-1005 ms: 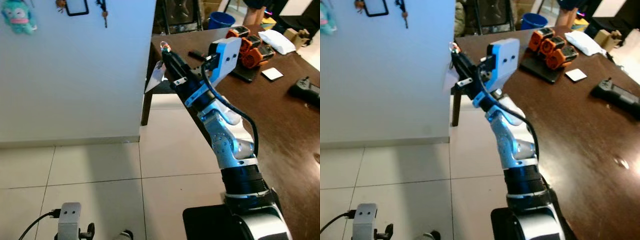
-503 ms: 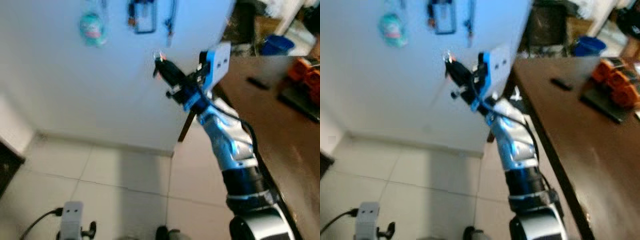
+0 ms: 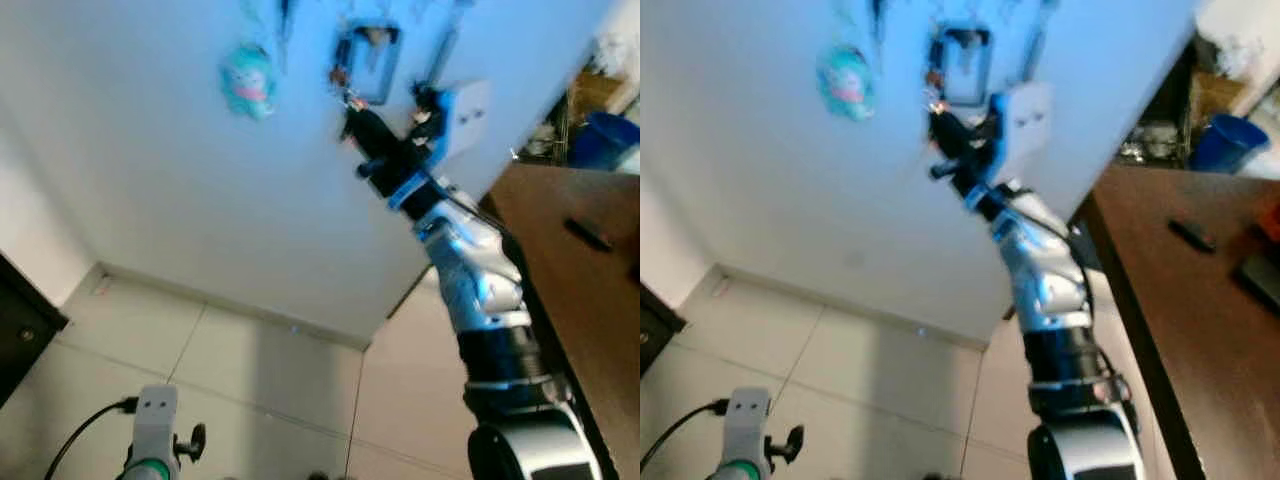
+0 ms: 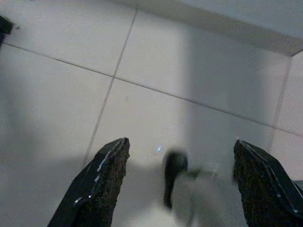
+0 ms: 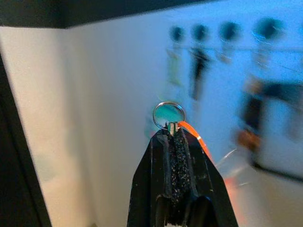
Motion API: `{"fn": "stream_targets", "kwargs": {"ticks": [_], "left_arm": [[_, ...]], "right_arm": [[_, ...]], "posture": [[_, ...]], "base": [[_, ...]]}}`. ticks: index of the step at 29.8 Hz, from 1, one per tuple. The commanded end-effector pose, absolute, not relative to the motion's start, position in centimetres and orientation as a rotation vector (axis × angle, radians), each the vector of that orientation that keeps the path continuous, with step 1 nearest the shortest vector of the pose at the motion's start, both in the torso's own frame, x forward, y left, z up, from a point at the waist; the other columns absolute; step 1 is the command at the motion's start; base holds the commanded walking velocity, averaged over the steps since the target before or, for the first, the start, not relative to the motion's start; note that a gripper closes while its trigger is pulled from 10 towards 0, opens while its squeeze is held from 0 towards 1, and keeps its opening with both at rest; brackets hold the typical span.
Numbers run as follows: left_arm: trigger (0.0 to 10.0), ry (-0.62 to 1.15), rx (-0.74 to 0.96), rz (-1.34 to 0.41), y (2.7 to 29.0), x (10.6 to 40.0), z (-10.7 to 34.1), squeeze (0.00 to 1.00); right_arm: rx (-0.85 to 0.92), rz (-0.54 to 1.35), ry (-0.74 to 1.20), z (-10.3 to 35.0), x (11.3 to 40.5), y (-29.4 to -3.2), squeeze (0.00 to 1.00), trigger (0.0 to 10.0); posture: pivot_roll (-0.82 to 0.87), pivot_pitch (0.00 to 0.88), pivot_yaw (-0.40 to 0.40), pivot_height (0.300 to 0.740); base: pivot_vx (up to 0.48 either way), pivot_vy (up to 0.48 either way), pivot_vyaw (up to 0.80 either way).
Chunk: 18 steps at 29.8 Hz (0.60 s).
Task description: Hang keys on a hook
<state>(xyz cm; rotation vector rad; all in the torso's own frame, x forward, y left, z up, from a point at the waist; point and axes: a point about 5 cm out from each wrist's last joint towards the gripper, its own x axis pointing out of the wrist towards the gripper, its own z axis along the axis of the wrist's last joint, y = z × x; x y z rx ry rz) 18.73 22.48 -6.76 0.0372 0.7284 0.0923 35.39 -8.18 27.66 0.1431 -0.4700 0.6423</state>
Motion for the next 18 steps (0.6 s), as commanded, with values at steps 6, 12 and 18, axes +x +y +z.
{"fn": "stream_targets", "kwargs": {"ticks": [6,12,18], "left_arm": [[10.0,0.774,0.037,0.109,22.5,17.8,-7.3,0.00],[10.0,0.776,0.031,0.117,22.5,17.7,-7.4,0.00],[10.0,0.790,0.031,0.105,22.2,17.2,-7.7,0.00]], "right_arm": [[0.140,0.579,-0.476,27.6,35.7,-9.0,0.00,10.0],[0.142,0.530,-0.492,27.8,35.8,-9.6,0.00,10.0],[0.129,0.421,-0.530,28.5,36.2,-10.7,0.00,10.0]], "posture": [[0.14,0.073,-0.043,0.740],[0.14,0.077,-0.045,0.740],[0.14,0.079,-0.045,0.740]], "base": [[0.187,0.000,0.00],[0.000,0.000,0.00],[0.000,0.000,0.00]]}}
